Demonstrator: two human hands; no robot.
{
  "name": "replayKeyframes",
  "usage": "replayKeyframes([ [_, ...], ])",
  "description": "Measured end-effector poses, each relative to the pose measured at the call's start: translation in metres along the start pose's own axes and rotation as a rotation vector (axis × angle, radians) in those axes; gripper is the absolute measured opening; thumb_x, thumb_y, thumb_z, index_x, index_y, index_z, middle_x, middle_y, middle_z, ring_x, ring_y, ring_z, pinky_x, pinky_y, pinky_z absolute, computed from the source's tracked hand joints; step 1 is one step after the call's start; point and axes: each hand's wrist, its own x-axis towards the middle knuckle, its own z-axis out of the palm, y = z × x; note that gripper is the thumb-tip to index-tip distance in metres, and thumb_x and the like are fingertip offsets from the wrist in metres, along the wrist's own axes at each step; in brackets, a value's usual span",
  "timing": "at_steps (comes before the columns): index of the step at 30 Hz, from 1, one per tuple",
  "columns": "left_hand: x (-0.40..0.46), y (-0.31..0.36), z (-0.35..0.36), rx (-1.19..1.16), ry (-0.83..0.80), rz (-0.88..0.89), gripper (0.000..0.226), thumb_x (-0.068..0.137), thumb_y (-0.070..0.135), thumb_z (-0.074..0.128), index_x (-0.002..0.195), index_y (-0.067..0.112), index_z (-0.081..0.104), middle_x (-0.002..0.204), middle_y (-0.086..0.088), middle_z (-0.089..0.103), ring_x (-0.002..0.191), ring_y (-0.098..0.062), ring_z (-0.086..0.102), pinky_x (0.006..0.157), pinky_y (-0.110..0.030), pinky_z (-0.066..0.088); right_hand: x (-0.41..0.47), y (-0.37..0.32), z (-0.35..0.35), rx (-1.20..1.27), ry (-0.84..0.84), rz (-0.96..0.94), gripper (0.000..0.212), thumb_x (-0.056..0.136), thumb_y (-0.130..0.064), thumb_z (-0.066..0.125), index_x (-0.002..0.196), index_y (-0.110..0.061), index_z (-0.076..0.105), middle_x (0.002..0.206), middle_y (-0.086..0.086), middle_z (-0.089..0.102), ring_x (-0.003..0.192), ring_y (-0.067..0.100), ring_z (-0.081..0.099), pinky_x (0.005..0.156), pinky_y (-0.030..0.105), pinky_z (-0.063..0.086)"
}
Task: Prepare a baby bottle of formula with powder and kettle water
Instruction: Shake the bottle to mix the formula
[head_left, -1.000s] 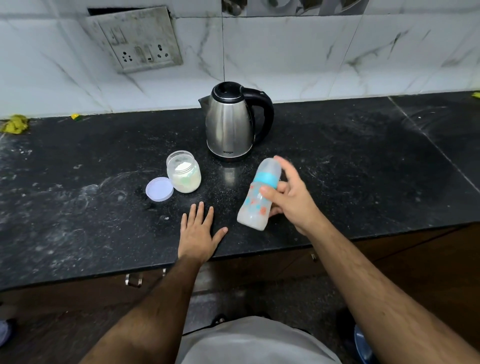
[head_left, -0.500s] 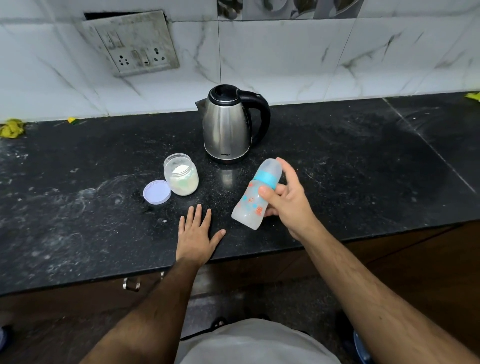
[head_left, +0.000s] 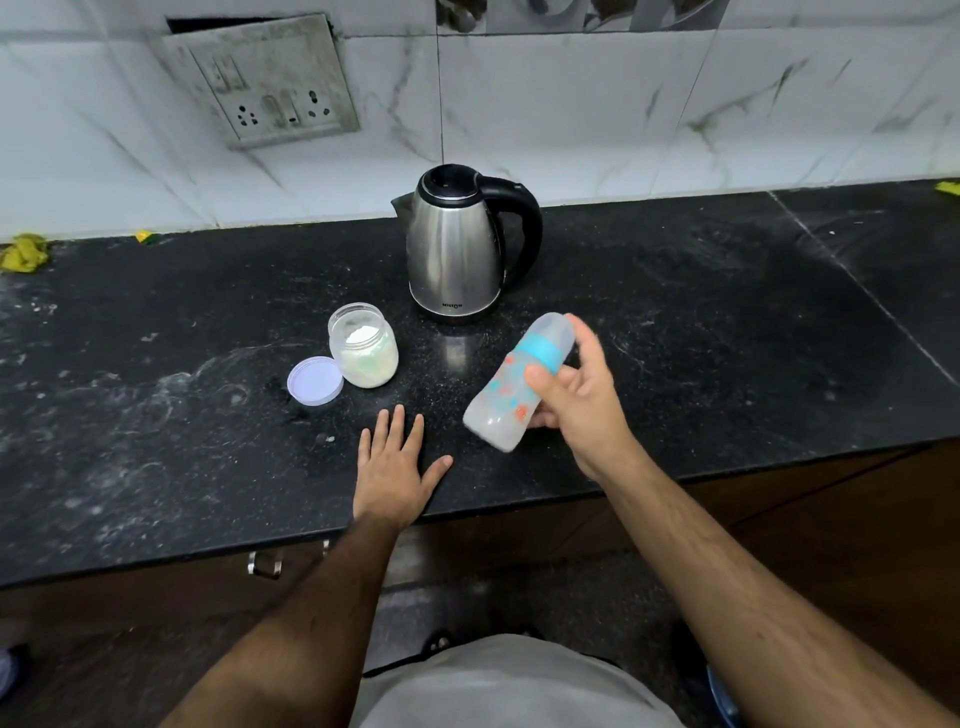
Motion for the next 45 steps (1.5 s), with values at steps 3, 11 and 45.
replayKeyframes([
  [3, 0.000, 0.000, 0.000, -0.004, 0.000, 0.000, 0.095, 0.081, 0.077, 0.002, 0.157, 0.023, 0.018, 0.167, -0.007, 0.006, 0.154, -0.024, -0.004, 0.124, -0.045, 0.000, -0.001, 0.001, 0.000, 0.026, 0.009, -0.015, 0.073, 0.095, -0.006, 0.062, 0.153, -0.024, 0.022, 0.112, 0.016, 0.070, 0.090, 0.025, 0.074, 0.059, 0.033, 0.058],
  [11, 0.000, 0.000, 0.000, -0.015, 0.011, 0.006, 0.094, 0.082, 0.077, 0.004, 0.157, 0.022, 0.020, 0.167, -0.007, 0.008, 0.154, -0.024, -0.002, 0.124, -0.046, 0.001, -0.002, -0.002, 0.001, 0.020, 0.009, -0.032, 0.074, 0.094, -0.005, 0.062, 0.153, -0.024, 0.021, 0.111, 0.017, 0.070, 0.087, 0.022, 0.074, 0.058, 0.031, 0.058],
  [45, 0.000, -0.001, 0.001, -0.005, 0.022, 0.003, 0.094, 0.082, 0.077, 0.002, 0.157, 0.022, 0.019, 0.167, -0.007, 0.007, 0.154, -0.024, -0.002, 0.124, -0.045, 0.001, -0.003, -0.001, 0.002, -0.029, -0.027, -0.042, 0.076, 0.094, -0.004, 0.062, 0.154, -0.024, 0.019, 0.109, 0.013, 0.071, 0.087, 0.021, 0.074, 0.058, 0.031, 0.058],
])
